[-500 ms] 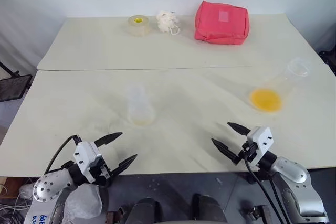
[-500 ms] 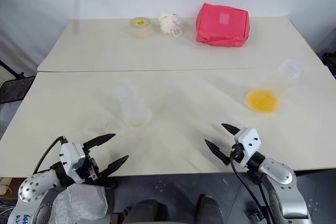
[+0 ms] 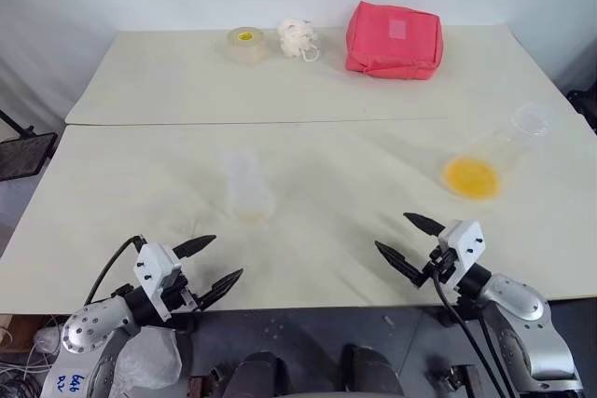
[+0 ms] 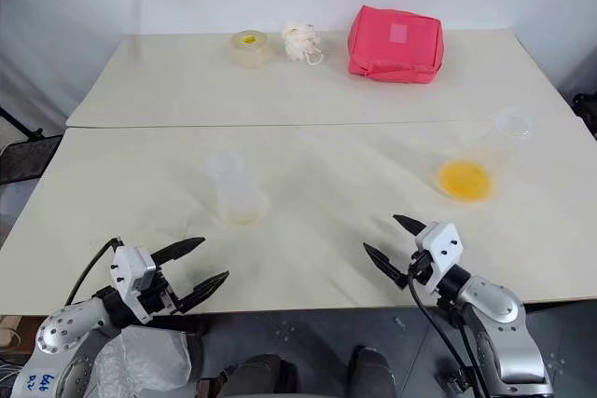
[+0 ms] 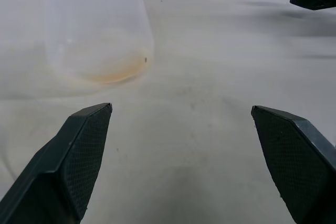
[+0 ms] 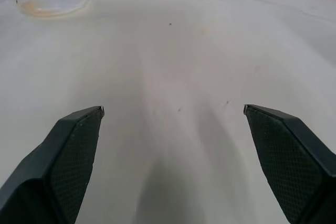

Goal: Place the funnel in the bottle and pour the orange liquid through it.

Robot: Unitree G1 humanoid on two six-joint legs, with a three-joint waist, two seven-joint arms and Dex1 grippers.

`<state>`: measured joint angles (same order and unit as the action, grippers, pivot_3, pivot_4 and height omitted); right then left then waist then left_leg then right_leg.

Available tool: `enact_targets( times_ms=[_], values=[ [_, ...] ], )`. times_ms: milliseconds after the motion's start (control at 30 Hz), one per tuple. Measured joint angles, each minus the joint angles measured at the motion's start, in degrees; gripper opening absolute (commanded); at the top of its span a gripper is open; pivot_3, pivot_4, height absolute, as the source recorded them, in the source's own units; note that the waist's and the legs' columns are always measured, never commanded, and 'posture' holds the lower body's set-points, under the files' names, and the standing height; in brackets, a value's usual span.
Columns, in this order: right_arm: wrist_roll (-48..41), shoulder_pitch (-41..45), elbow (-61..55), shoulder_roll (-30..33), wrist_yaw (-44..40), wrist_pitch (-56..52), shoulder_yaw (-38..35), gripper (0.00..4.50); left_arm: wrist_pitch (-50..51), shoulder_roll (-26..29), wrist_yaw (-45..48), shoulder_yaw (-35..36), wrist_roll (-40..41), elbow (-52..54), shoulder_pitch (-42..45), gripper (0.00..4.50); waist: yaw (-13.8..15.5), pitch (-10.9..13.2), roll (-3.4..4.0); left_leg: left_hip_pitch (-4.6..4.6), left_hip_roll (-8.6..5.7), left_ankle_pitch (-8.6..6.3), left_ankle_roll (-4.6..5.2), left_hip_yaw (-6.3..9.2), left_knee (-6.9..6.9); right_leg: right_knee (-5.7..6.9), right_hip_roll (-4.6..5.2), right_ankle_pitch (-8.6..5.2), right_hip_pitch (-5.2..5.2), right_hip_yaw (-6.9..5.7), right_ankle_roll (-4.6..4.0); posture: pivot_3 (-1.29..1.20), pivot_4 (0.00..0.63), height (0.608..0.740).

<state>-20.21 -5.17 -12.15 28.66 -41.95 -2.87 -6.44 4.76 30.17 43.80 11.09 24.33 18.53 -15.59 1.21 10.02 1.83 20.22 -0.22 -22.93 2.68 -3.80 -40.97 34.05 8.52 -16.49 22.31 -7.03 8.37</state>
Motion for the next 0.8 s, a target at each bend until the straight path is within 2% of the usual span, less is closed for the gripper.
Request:
enact_targets(
  times_ms=[133, 433, 667, 800],
  values=[
    [-0.02, 0.55, 0.69, 0.03, -0.99, -0.14, 0.26, 4.47, 2.68, 0.04, -0.36, 1.17, 2.03, 2.38, -1.84, 4.50, -0.05, 0.01, -0.02, 0.01, 0.01, 0.00, 0.00, 0.00, 0.00, 0.00, 0.00, 0.00, 0.02, 0.00, 0.00, 0.00, 0.150, 0.740],
    [-2.13, 4.31, 1.37, 0.84, -5.53, -2.27, 0.51, 4.47, 0.06, 1.31, 0.62, 13.31, 7.29, 5.93, -3.67, 4.50, 0.10, 0.04, -0.08, 0.02, 0.01, 0.01, -0.01, 0.04, -0.02, -0.03, 0.00, 0.00, 0.00, 0.02, 0.00, 0.00, 0.150, 0.740],
    [-3.98, 7.14, 0.96, 2.02, -7.90, -4.35, 0.59, 4.47, 2.97, 7.61, 1.61, 14.67, 8.87, 5.15, 5.60, 4.50, -0.06, 0.03, -0.08, 0.01, 0.00, 0.01, -0.02, 0.01, -0.03, 0.03, -0.02, 0.00, 0.01, 0.01, 0.00, 0.00, 0.150, 0.740],
    [-3.94, 8.74, 0.97, 1.99, -7.74, -4.60, 0.77, 4.47, 3.19, 8.63, 4.28, 10.48, 8.16, -0.32, 13.58, 4.50, 0.01, 0.04, -0.06, 0.01, -0.02, 0.01, -0.03, 0.00, -0.01, 0.16, -0.05, 0.00, 0.09, -0.02, 0.00, 0.00, 0.150, 0.740]
  ],
)
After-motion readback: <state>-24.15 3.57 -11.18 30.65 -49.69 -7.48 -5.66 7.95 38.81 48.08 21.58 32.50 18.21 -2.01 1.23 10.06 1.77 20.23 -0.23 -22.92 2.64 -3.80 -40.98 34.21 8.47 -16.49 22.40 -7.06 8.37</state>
